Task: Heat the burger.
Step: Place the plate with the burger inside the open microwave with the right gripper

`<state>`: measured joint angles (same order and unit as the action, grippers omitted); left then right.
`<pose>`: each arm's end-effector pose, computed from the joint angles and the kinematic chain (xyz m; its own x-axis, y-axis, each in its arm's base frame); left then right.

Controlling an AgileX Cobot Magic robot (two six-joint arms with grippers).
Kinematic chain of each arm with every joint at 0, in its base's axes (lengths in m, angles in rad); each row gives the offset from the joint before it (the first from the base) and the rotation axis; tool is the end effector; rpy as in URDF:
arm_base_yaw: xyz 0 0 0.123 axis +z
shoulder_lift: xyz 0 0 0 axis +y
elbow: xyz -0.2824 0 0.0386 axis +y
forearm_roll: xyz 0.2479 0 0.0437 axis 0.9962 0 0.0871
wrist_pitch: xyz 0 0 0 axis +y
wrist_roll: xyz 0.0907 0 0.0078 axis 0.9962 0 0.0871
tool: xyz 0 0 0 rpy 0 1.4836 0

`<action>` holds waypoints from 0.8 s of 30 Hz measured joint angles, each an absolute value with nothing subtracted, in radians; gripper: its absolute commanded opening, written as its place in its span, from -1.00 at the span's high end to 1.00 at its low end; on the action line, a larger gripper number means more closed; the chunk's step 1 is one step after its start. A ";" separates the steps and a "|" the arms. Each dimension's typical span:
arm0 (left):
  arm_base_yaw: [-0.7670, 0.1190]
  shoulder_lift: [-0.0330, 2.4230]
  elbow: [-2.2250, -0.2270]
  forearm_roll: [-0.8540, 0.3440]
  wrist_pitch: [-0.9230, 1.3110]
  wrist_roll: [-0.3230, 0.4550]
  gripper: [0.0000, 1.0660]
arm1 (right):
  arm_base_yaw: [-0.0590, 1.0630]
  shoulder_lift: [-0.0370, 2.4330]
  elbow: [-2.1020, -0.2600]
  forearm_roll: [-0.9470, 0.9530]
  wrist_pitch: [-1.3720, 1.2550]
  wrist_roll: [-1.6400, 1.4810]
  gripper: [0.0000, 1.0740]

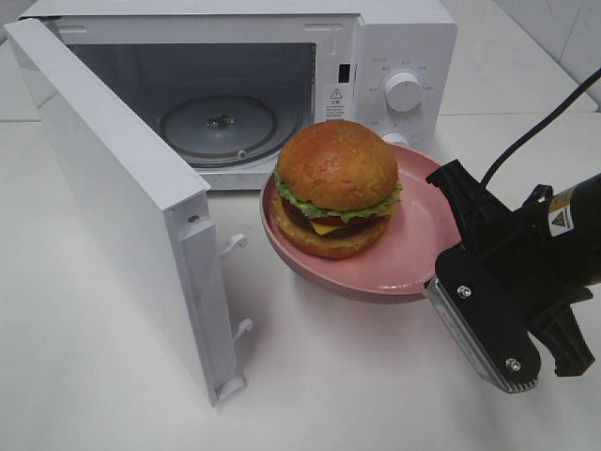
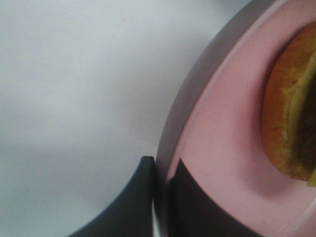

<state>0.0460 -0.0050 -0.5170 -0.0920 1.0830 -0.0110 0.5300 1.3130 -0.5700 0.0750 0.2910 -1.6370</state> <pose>-0.0084 -0.0078 0.2803 -0.4550 -0.0750 -0.8873 0.0017 0.9964 -0.0851 0.1980 0.1183 0.1965 0.5123 -0.8586 -0.0207 -0.7027 -0.4052 -0.5848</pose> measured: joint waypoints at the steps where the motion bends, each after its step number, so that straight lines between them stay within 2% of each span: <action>1: 0.046 -0.005 -0.517 -0.092 1.083 -0.011 -0.84 | 0.530 1.313 -0.570 0.075 0.291 -1.637 1.00; 16: 0.046 -0.005 -0.517 -0.092 1.083 -0.011 -0.84 | 0.538 1.317 -0.570 0.019 0.292 -1.667 1.00; 24: 0.046 -0.005 -0.517 -0.092 1.083 -0.011 -0.84 | 0.568 1.384 -0.641 0.017 0.300 -1.641 1.00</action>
